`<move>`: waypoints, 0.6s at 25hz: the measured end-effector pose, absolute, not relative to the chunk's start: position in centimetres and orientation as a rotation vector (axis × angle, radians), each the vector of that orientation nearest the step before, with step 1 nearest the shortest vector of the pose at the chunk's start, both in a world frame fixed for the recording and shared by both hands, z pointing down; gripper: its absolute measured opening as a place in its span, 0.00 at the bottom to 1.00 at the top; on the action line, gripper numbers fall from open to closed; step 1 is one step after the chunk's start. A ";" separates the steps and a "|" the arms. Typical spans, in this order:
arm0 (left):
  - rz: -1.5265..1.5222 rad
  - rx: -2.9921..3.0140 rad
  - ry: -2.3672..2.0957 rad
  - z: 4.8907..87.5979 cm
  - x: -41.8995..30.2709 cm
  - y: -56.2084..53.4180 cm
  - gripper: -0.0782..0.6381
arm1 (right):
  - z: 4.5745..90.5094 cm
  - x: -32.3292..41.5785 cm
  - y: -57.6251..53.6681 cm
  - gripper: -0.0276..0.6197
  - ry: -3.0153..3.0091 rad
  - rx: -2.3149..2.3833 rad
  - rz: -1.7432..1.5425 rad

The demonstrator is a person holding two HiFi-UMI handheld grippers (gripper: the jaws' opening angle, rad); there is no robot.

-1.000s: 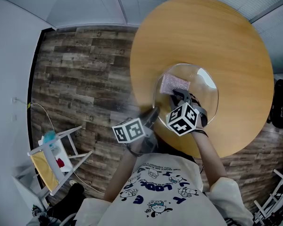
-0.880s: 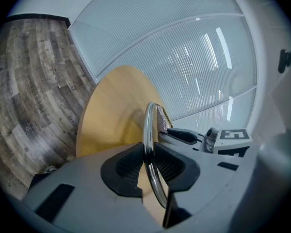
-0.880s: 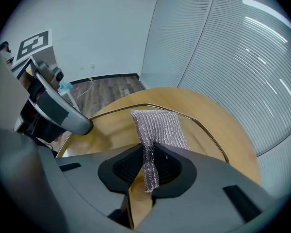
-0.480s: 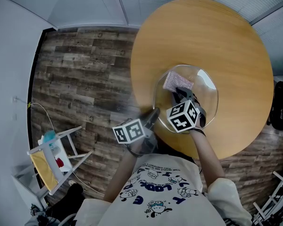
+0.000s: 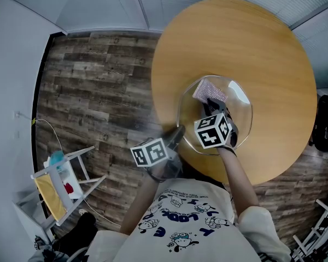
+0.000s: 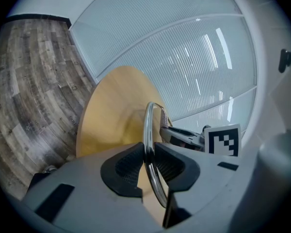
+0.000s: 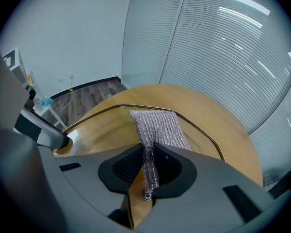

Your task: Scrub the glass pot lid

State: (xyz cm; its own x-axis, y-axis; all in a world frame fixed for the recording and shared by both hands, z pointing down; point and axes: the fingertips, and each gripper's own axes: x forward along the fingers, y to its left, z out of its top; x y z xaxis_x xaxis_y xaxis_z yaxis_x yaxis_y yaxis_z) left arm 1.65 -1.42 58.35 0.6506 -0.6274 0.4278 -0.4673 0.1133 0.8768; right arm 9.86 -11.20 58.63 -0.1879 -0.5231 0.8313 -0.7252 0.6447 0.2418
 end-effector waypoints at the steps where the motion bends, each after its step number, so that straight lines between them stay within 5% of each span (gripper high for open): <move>1: -0.149 1.522 -0.949 58.4 1.6 -1.4 0.22 | 58.6 10.0 -11.3 0.16 -1.848 1.006 0.255; 15: -0.162 1.513 -0.944 58.2 1.7 -1.4 0.22 | 58.6 11.8 -11.9 0.16 -1.788 1.111 0.302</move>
